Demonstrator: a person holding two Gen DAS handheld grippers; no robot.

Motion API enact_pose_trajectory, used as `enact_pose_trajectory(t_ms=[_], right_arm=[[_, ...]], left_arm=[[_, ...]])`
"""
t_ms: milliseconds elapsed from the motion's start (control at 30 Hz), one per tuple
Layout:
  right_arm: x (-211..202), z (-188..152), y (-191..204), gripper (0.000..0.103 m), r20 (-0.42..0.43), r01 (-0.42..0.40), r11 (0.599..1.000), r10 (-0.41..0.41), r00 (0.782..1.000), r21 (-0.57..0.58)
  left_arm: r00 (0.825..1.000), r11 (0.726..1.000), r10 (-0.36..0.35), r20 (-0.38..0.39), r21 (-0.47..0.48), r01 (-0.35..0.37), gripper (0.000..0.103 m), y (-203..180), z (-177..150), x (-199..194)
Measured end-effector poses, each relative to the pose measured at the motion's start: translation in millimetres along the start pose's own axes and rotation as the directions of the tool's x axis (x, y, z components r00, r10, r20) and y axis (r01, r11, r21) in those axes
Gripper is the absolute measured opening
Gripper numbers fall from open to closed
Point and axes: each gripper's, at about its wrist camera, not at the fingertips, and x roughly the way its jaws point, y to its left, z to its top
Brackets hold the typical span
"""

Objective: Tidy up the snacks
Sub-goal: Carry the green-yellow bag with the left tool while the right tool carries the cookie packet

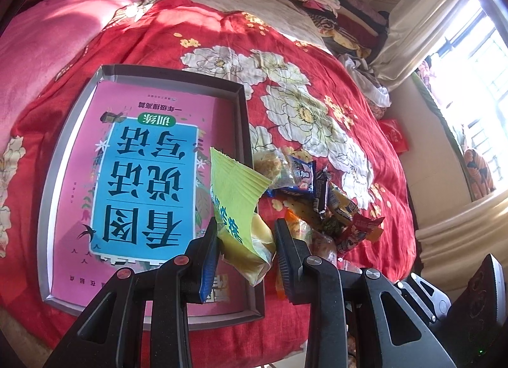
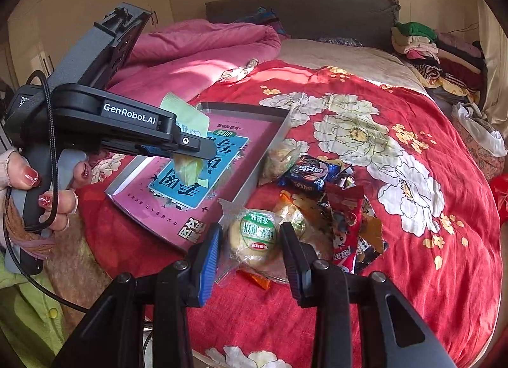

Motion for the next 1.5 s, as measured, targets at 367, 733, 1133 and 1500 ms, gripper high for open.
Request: enact_pose_trajectory(t_ms=[367, 733, 1133, 1500], right_arm=[[17, 10, 24, 0.038, -0.032, -0.035, 0.997, 0.033, 0.999, -0.062], [36, 26, 46, 0.038, -0.057, -0.081, 0.990, 0.075, 0.996, -0.113], [71, 42, 55, 0.038, -0.109, -0.123, 0.984, 0.109, 0.988, -0.127], [86, 35, 62, 0.038, -0.151, -0.116, 0.985, 0.097, 0.984, -0.127]], left_arm=[[1.000, 0.999, 0.011, 0.014, -0.046, -0.010, 0.034, 28, -5, -6], [1.000, 0.996, 0.006, 0.023, -0.085, -0.004, 0.034, 50, -9, -7], [1.000, 0.994, -0.005, 0.025, -0.112, 0.007, 0.034, 67, -12, -2], [0.999, 0.995, -0.032, 0.015, -0.098, 0.034, 0.034, 70, -17, 7]])
